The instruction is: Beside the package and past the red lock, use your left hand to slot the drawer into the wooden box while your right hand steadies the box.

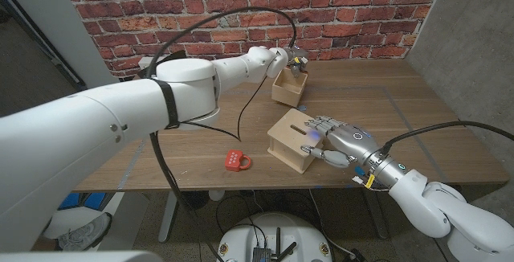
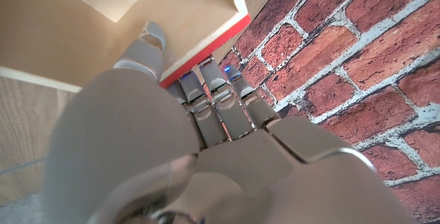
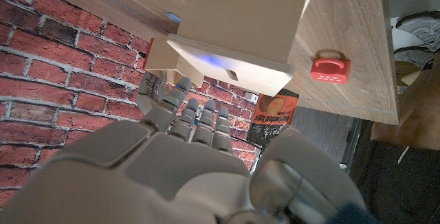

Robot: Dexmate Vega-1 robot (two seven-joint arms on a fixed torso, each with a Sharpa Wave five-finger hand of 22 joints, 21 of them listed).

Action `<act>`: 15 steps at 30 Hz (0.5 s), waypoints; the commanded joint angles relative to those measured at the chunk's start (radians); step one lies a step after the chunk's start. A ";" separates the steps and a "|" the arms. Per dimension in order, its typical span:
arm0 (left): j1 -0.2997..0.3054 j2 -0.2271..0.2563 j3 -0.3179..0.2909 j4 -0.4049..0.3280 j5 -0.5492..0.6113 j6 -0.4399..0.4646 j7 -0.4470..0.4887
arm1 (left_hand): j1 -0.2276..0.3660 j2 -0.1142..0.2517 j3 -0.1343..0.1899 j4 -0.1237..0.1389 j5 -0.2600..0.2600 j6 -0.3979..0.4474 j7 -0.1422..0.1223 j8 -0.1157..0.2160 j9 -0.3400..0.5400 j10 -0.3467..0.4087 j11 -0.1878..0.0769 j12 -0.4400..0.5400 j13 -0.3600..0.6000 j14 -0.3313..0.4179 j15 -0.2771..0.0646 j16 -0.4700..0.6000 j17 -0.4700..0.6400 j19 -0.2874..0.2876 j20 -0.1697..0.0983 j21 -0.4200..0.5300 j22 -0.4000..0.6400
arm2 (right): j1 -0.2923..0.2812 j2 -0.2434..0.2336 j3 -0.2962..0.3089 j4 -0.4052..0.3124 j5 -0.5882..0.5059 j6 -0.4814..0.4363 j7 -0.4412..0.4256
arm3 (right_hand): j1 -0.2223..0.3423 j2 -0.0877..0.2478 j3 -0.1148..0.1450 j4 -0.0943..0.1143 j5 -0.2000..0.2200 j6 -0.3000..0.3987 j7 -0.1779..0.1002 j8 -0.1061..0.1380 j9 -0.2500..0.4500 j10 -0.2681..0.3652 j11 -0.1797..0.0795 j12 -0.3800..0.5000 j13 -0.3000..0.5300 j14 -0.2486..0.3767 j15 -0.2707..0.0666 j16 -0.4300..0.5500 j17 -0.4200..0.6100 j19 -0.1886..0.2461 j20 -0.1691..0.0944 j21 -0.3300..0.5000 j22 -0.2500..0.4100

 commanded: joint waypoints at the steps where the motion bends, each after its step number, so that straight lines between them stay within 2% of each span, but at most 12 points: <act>1: -0.004 -0.040 0.012 -0.002 -0.032 0.085 -0.037 | 0.059 0.065 0.001 0.003 0.008 0.026 -0.001 0.005 0.018 0.039 -0.034 0.005 0.002 0.077 -0.084 0.007 0.004 -0.002 -0.157 -0.003 0.002 | -0.015 0.003 -0.015 -0.038 -0.067 -0.038 0.048 | -0.010 0.004 0.007 0.001 -0.001 0.012 -0.001 0.006 0.003 0.010 0.000 0.008 0.003 0.008 -0.003 0.004 0.000 0.003 0.008 0.003 0.003; 15: 0.000 -0.053 -0.012 -0.002 -0.082 0.104 -0.039 | 0.059 0.064 0.000 0.003 0.008 0.026 0.000 0.005 0.018 0.040 -0.034 0.005 0.002 0.076 -0.084 0.006 0.004 -0.003 -0.157 -0.003 0.002 | 0.006 0.012 -0.042 -0.041 -0.099 -0.065 0.064 | -0.010 0.004 0.007 0.001 -0.001 0.012 -0.001 0.006 0.003 0.010 0.000 0.008 0.003 0.008 -0.003 0.004 0.000 0.003 0.008 0.003 0.003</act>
